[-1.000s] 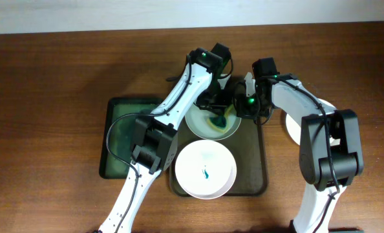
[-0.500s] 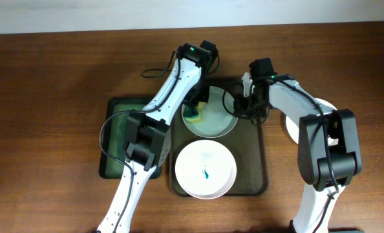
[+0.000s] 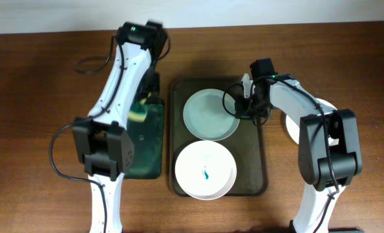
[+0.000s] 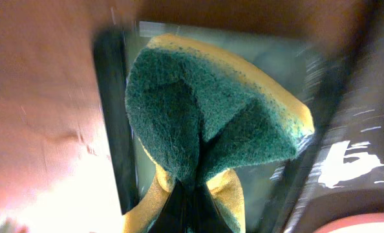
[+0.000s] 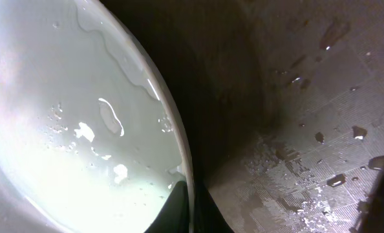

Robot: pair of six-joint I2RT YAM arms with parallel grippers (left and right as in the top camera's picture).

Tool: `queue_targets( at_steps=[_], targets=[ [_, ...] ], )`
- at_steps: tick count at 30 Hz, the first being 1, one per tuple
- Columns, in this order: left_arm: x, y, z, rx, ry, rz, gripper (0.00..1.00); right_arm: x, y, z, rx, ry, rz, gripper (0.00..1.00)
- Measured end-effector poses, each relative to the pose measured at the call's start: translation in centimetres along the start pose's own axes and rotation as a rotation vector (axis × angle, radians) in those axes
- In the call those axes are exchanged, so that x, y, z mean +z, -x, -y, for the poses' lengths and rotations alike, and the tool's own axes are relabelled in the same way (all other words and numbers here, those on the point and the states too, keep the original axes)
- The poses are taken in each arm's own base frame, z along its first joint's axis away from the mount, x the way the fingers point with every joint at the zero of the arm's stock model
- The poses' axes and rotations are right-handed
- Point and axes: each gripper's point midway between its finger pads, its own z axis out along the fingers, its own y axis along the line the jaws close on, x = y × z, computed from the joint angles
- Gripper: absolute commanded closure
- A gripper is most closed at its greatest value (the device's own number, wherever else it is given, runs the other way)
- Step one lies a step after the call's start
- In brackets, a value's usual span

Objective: Clean dirty plates on tray and stack at the side
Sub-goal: 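Put the sponge back on the green tray with the left gripper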

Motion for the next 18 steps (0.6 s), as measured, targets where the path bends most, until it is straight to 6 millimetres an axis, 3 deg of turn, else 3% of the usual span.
queue_targets(
  at_steps=[1, 3, 5, 7, 14, 17, 18],
  targets=[
    [2.2, -0.9, -0.5, -0.006, 0.007, -0.077, 1.0, 0.0, 0.0, 0.0, 0.0, 0.0, -0.001, 0.96],
    [5.2, -0.9, -0.5, -0.034, -0.025, -0.117, 1.0, 0.0, 0.0, 0.0, 0.0, 0.0, -0.001, 0.95],
    [7.0, -0.7, 0.9, -0.04, -0.071, -0.114, 1.0, 0.0, 0.0, 0.0, 0.001, -0.001, -0.002, 0.95],
    [9.2, -2.4, 1.8, -0.028, -0.09, -0.18, 1.0, 0.0, 0.0, 0.0, 0.0, 0.0, -0.001, 0.96],
    [9.6, -2.8, 2.3, -0.029, -0.114, -0.192, 1.0, 0.0, 0.1, 0.0, -0.001, 0.0, 0.003, 0.96],
    [9.7, -2.7, 2.4, -0.03, -0.12, -0.185, 0.5, -2.2, 0.6, 0.7, 0.011, -0.081, 0.055, 0.96],
    [9.7, -2.6, 2.5, -0.028, -0.122, -0.184, 0.45, -4.6, 1.3, 0.6, 0.0, -0.118, 0.115, 0.96]
  ],
)
